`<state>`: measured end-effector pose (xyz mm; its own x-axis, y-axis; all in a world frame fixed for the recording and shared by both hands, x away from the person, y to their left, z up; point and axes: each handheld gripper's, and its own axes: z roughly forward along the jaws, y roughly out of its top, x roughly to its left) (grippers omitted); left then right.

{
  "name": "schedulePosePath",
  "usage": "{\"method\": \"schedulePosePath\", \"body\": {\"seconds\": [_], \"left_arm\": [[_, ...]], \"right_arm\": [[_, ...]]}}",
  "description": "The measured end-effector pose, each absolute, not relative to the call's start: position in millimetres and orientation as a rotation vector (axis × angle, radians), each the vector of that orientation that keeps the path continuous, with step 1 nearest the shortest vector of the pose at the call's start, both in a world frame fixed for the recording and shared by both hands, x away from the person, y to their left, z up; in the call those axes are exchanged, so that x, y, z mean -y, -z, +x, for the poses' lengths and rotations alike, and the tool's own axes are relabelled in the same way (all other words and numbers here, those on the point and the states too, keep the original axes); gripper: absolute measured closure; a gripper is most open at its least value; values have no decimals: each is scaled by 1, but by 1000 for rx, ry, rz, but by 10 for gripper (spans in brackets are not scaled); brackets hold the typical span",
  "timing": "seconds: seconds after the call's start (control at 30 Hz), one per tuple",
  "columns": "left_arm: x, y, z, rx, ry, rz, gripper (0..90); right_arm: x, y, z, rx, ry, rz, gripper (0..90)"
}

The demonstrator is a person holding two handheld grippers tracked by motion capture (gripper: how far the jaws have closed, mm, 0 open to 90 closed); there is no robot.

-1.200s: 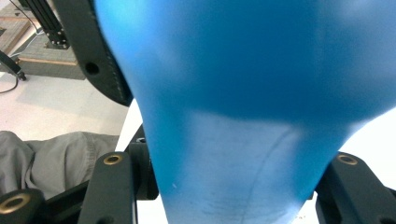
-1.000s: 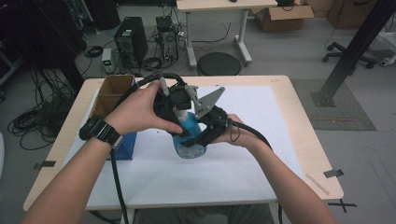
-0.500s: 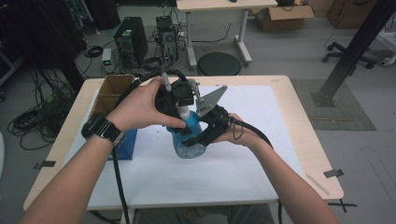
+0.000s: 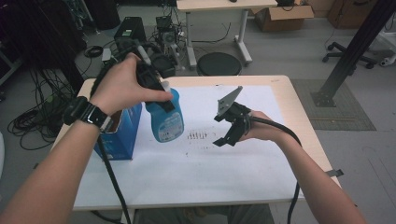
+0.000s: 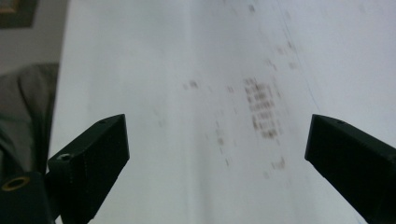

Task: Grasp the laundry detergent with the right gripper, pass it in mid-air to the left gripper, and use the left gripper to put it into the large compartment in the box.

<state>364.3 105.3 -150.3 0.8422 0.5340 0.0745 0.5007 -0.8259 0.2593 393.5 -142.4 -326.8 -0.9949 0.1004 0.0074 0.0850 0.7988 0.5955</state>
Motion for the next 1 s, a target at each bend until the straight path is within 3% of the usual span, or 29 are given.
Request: {"method": "schedulePosePath", "body": {"seconds": [0.43, 1.0], "left_arm": [[-191, 105, 388, -1590, -349, 2403, 380], [-253, 102, 393, -1903, -425, 2157, 380]], "right_arm": [[203, 327, 400, -2997, -665, 282, 61], [247, 323, 403, -2958, -605, 399, 64]]}}
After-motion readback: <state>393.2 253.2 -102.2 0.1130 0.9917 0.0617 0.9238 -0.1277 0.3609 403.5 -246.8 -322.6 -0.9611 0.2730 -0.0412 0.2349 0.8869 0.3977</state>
